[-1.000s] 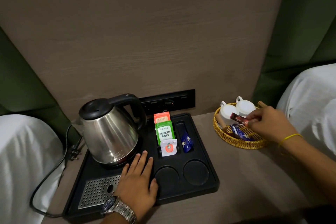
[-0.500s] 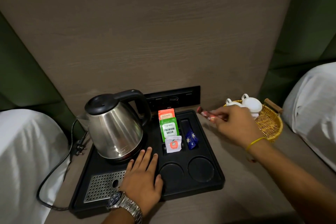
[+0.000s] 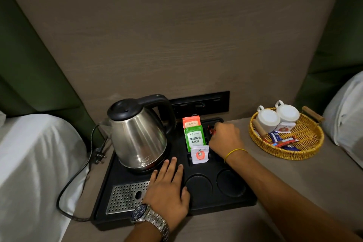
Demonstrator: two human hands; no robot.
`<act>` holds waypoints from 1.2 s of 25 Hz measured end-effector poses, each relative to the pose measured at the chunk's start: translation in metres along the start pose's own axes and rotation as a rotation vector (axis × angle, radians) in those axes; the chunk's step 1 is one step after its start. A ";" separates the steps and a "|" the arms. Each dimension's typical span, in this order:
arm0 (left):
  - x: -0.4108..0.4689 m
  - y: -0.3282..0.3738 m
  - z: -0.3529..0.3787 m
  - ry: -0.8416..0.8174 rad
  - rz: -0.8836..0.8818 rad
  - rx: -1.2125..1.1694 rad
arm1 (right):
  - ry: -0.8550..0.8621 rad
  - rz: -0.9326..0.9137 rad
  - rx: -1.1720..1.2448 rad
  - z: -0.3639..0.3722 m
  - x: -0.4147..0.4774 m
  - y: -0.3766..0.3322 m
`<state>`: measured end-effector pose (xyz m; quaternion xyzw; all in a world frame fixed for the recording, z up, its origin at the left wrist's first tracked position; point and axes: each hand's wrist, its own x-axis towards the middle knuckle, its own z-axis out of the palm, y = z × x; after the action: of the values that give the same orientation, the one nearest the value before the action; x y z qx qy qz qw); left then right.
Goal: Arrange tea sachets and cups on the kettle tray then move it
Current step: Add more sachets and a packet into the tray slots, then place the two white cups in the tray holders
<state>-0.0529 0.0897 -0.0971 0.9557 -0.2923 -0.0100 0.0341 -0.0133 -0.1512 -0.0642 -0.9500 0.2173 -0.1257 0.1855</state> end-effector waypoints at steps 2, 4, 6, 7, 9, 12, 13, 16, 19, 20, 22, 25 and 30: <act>0.000 -0.001 0.001 0.004 0.001 -0.004 | 0.004 -0.038 -0.005 -0.004 -0.004 -0.002; 0.000 -0.002 0.002 0.006 0.003 -0.009 | 0.027 -0.076 -0.015 -0.017 -0.009 0.004; 0.000 -0.002 0.002 0.013 0.005 -0.015 | 0.091 -0.121 -0.028 -0.036 -0.015 0.021; -0.001 -0.002 0.002 0.016 0.005 -0.018 | 0.135 -0.125 -0.020 -0.047 -0.016 0.034; 0.000 -0.002 0.001 0.013 0.008 -0.023 | 0.235 -0.064 0.012 -0.073 -0.011 0.066; 0.000 0.000 -0.001 0.015 0.010 -0.018 | 0.180 0.054 -0.137 -0.107 0.014 0.121; 0.000 0.000 -0.001 0.017 0.010 -0.014 | 0.046 0.068 -0.234 -0.114 0.022 0.135; -0.001 0.000 -0.002 0.017 0.010 -0.010 | -0.247 -0.024 -0.466 -0.113 0.035 0.159; 0.000 0.001 -0.001 0.017 0.010 -0.010 | -0.216 -0.131 -0.630 -0.105 0.044 0.163; 0.000 0.001 0.000 0.017 0.011 -0.008 | -0.199 -0.149 -0.671 -0.104 0.046 0.163; 0.000 0.000 0.001 0.017 0.007 -0.006 | -0.185 -0.170 -0.715 -0.103 0.049 0.164; 0.000 0.000 0.002 0.024 0.001 -0.011 | -0.167 -0.177 -0.724 -0.099 0.049 0.165; 0.001 -0.002 0.004 0.022 0.004 -0.004 | -0.150 -0.163 -0.734 -0.102 0.048 0.166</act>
<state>-0.0514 0.0903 -0.1009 0.9550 -0.2939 0.0002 0.0392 -0.0643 -0.3424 -0.0319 -0.9740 0.1573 0.0161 -0.1624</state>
